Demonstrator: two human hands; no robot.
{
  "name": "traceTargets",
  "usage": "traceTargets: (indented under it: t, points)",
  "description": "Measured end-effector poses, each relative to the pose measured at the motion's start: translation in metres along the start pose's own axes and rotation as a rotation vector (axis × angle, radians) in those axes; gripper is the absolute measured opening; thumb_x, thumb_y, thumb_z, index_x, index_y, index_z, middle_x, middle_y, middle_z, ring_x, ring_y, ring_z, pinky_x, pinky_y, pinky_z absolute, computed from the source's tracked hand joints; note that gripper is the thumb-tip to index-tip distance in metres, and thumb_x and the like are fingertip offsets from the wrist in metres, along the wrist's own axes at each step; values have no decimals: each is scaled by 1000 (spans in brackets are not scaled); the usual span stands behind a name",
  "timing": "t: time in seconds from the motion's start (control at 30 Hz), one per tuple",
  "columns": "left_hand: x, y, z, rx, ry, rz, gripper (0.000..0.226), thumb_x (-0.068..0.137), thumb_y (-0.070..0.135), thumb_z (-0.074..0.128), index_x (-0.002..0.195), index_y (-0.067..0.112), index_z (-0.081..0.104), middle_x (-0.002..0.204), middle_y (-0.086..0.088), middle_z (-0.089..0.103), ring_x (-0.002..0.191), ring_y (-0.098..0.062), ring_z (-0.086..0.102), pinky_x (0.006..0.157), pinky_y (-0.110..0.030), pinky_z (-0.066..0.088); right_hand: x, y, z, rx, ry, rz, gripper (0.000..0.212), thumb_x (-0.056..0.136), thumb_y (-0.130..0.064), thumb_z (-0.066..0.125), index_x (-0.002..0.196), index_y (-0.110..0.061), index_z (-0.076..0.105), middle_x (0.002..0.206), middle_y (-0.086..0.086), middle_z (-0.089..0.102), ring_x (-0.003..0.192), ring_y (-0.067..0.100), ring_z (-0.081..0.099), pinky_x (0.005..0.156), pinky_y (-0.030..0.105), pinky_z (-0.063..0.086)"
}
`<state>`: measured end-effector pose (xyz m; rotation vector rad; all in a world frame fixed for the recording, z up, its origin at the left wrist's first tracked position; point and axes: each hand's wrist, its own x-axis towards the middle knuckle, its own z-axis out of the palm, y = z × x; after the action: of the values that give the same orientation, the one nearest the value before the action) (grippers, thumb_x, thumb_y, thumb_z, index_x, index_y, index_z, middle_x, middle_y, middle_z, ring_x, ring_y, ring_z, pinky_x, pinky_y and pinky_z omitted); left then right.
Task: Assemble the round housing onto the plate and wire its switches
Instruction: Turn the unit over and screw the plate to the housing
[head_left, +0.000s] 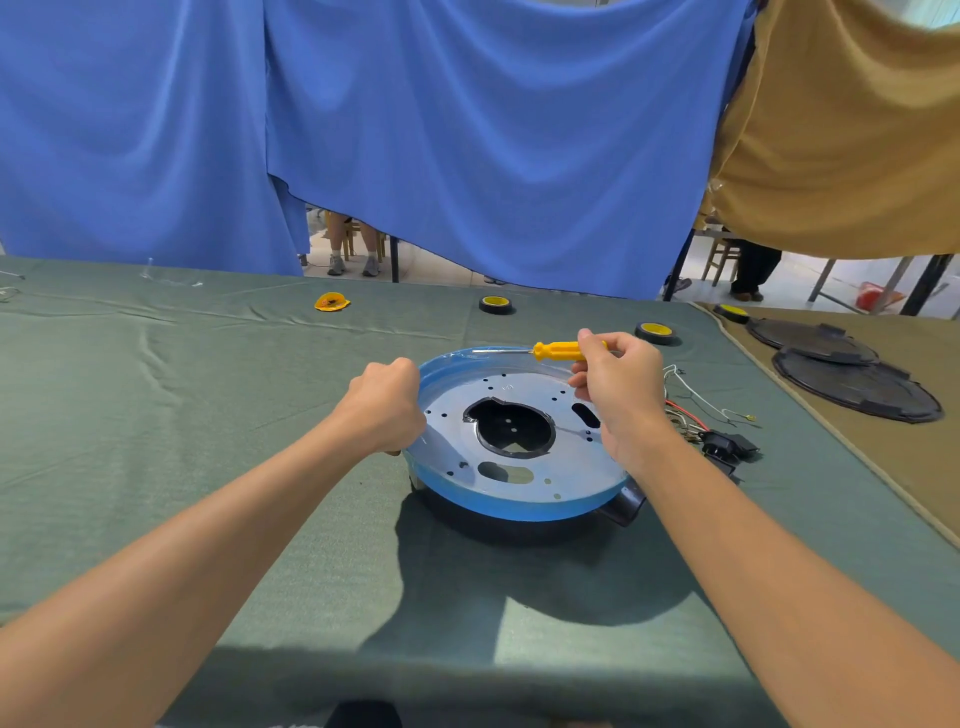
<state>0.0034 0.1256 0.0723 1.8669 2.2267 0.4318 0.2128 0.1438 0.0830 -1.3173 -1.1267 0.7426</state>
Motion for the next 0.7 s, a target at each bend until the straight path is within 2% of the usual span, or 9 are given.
traceTargets:
  t: [0.07, 0.17, 0.27, 0.3, 0.4, 0.5, 0.6, 0.63, 0.7]
  points:
    - [0, -2, 1, -12, 6, -12, 15, 91, 1, 54, 104, 3, 63, 94, -15, 58, 81, -31, 65, 70, -43, 62, -1, -1, -6, 83, 4, 26, 15, 98, -24, 57, 87, -15, 60, 72, 3, 65, 59, 10, 63, 61, 28, 55]
    - [1, -6, 3, -110, -2, -39, 24, 93, 4, 51, 113, 5, 65, 108, -14, 60, 82, -30, 65, 69, -42, 63, -1, -3, -25, 262, 14, 55, 10, 94, -14, 62, 90, -6, 59, 69, 6, 68, 56, 12, 67, 54, 22, 53]
    - [-3, -9, 10, -317, 17, -61, 42, 94, 13, 55, 135, 18, 47, 114, -6, 52, 81, -23, 63, 51, -31, 57, 2, 1, -51, 333, 102, 47, 11, 91, -10, 65, 84, -8, 57, 67, 6, 69, 58, 15, 69, 53, 22, 53]
    - [-5, -9, 12, -363, 27, -87, 44, 93, 16, 57, 134, 19, 41, 111, -6, 52, 82, -22, 62, 50, -31, 57, 3, 6, -60, 315, 149, 42, 13, 91, -10, 65, 82, -10, 55, 68, 7, 68, 58, 15, 69, 54, 23, 53]
    - [-6, -6, 21, -475, 59, -188, 22, 92, 16, 57, 109, 13, 43, 95, -7, 52, 77, -21, 60, 47, -29, 56, 2, 29, -80, 115, 279, 50, 17, 89, -15, 64, 79, -14, 51, 68, 6, 68, 62, 18, 70, 67, 38, 57]
    - [-7, -5, 29, -628, 47, -299, 11, 91, 11, 59, 92, 13, 49, 89, -6, 54, 75, -20, 58, 41, -24, 49, -9, 60, -93, -209, 280, 30, 18, 90, -23, 63, 79, -18, 49, 75, 8, 69, 82, 30, 68, 81, 49, 54]
    - [-10, -5, 31, -749, 16, -414, 16, 85, 3, 65, 90, 9, 51, 94, -10, 55, 81, -24, 59, 46, -30, 50, -23, 84, -96, -502, 191, -102, 18, 91, -25, 63, 82, -13, 52, 79, 4, 62, 89, 33, 55, 73, 35, 41]
    - [-10, -4, 30, -779, 7, -438, 18, 84, 1, 67, 87, 8, 50, 94, -11, 56, 81, -25, 60, 46, -31, 50, -26, 87, -95, -577, 172, -144, 17, 91, -24, 63, 82, -14, 53, 78, 3, 59, 89, 32, 52, 70, 34, 36]
    - [-10, -3, 26, -817, -10, -469, 17, 85, 1, 67, 85, 6, 50, 93, -14, 58, 76, -26, 60, 48, -34, 50, -26, 88, -93, -728, 136, -151, 15, 91, -28, 63, 84, -18, 53, 82, 3, 59, 91, 30, 51, 68, 33, 36]
